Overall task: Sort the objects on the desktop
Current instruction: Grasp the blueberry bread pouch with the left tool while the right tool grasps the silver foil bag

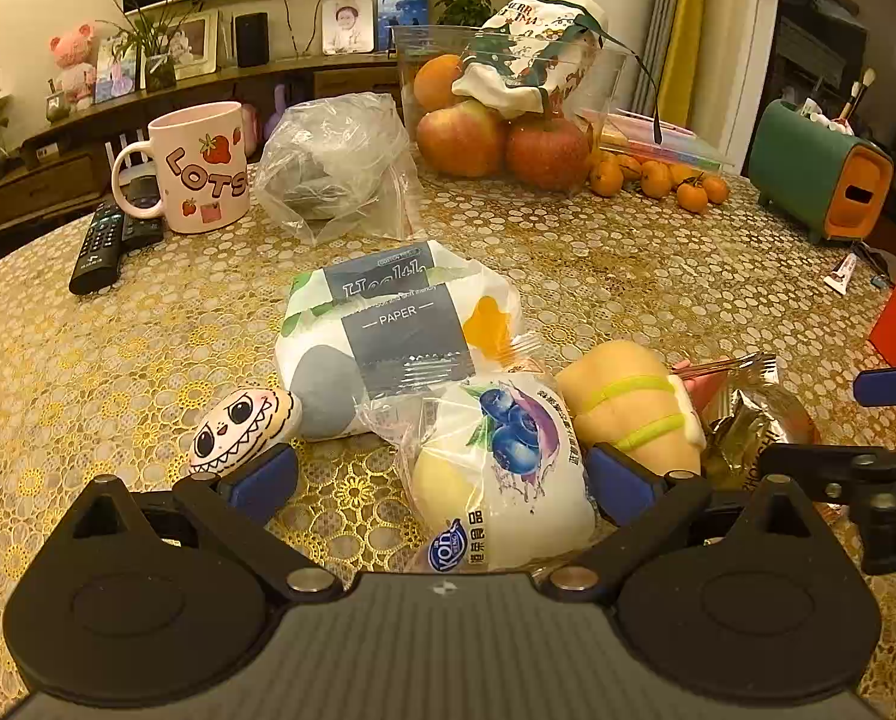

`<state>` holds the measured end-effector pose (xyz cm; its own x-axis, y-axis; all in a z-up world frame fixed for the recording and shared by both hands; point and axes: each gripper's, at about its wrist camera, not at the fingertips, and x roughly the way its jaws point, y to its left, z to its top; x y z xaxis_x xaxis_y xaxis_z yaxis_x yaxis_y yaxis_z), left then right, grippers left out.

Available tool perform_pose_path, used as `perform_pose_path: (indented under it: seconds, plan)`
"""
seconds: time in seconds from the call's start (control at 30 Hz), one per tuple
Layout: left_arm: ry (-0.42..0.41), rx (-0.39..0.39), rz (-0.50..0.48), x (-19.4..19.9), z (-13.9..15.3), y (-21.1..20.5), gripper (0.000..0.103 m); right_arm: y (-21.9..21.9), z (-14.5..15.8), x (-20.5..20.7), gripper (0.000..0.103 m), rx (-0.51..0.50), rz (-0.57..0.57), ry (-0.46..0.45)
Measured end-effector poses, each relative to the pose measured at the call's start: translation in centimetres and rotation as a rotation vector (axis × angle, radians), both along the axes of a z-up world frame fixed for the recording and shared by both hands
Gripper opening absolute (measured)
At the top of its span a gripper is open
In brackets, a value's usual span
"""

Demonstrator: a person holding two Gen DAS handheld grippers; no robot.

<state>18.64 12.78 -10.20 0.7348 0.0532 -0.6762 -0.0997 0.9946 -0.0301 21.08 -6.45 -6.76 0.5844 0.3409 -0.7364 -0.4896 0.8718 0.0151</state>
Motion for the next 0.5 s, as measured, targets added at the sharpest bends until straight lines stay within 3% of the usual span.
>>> perform_pose_path:
  seconds: [0.27, 0.4, 0.5]
  plan:
    - [-0.010, 0.021, 0.011, 0.1, -0.5, -0.5, 0.101, 0.6, -1.4, 1.4, 0.094, -0.016, -0.011, 0.028]
    - [-0.016, 0.023, -0.008, 0.1, -0.6, -0.9, 0.091, 0.7, -1.5, 1.5, 0.090, -0.006, -0.005, 0.033]
    - [-0.028, 0.054, -0.032, -0.2, -0.5, -1.6, 0.075, 0.7, -1.5, 1.3, 0.083, 0.001, 0.011, 0.031]
